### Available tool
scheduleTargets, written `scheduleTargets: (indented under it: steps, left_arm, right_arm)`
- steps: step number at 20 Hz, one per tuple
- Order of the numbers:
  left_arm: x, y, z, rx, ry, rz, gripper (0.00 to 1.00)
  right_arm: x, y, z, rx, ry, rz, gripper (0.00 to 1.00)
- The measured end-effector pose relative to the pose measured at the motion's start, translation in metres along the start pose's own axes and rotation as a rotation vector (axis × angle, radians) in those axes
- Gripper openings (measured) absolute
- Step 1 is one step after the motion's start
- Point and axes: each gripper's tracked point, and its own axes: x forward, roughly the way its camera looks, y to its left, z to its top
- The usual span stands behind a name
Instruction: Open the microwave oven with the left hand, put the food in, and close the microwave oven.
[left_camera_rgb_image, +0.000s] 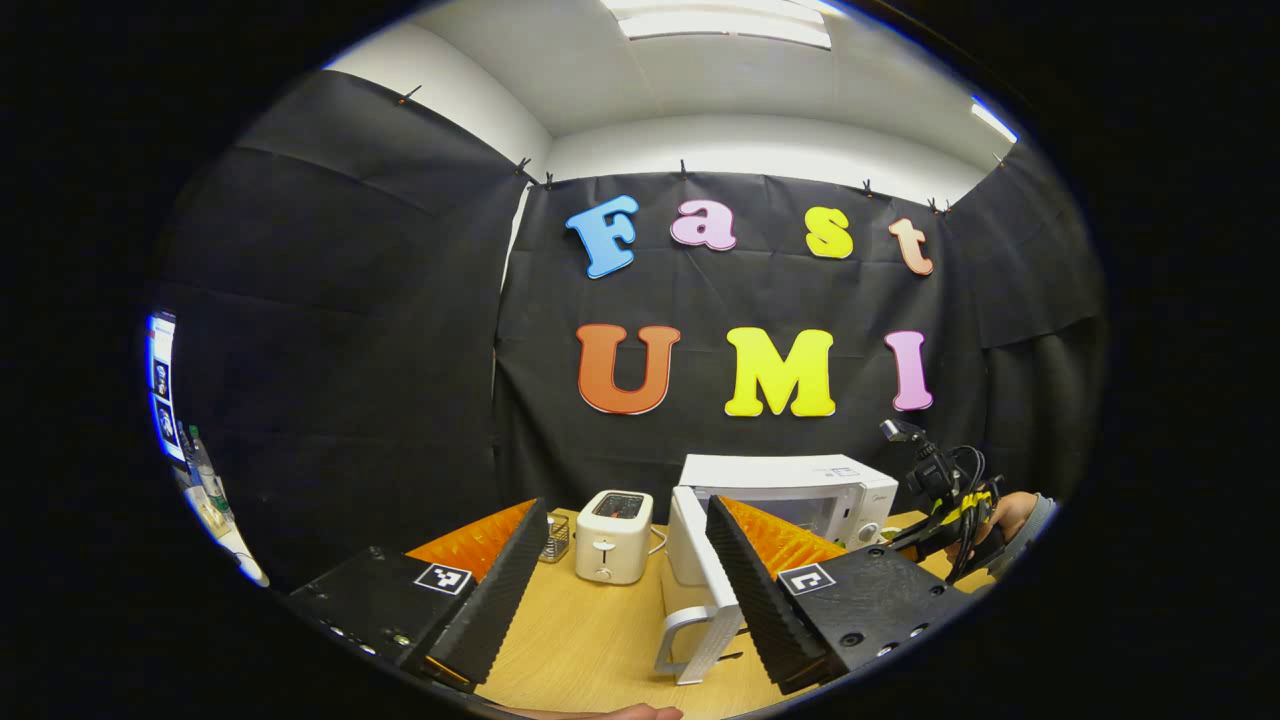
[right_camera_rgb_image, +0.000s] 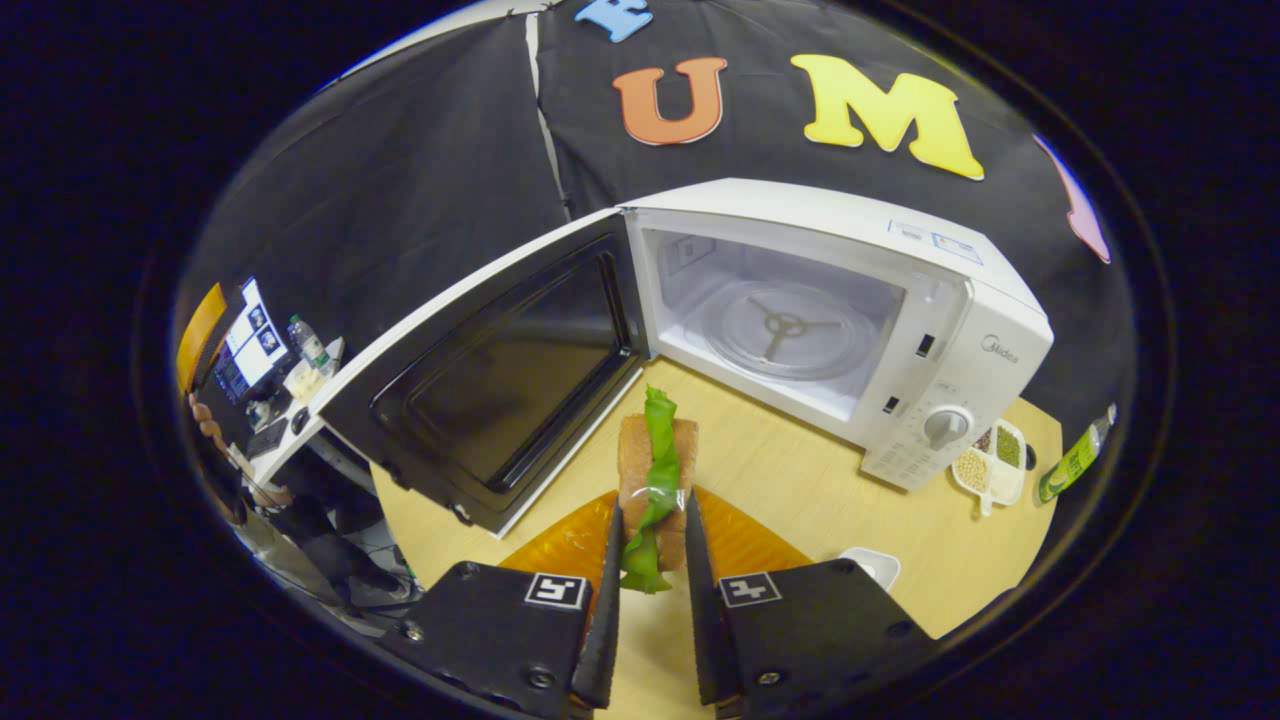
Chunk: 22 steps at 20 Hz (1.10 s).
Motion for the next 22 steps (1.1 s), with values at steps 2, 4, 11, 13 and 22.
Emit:
scheduleTargets:
  steps: [2,4,11,13,22]
  left_arm:
    - [0.0,0.001,-0.007,0.037,0.008,0.001,0.95]
    - [0.002,-0.005,-0.014,0.052,0.023,-0.025,0.95]
    - [0.019,-0.024,-0.033,0.023,0.044,-0.097,0.95]
    - [0.026,-0.025,-0.035,0.01,0.052,-0.095,0.95]
    - [0.04,-0.027,-0.04,-0.058,0.059,-0.098,0.95]
  right_arm:
    - [0.019,0.001,0.014,0.025,-0.066,-0.038,0.27]
    - [0.037,-0.005,0.032,0.077,-0.153,-0.105,0.27]
    - [0.078,-0.045,0.094,0.288,-0.534,-0.335,0.35]
    - [0.099,-0.063,0.105,0.328,-0.586,-0.393,0.35]
    - [0.178,-0.106,0.121,0.534,-0.665,-0.436,0.35]
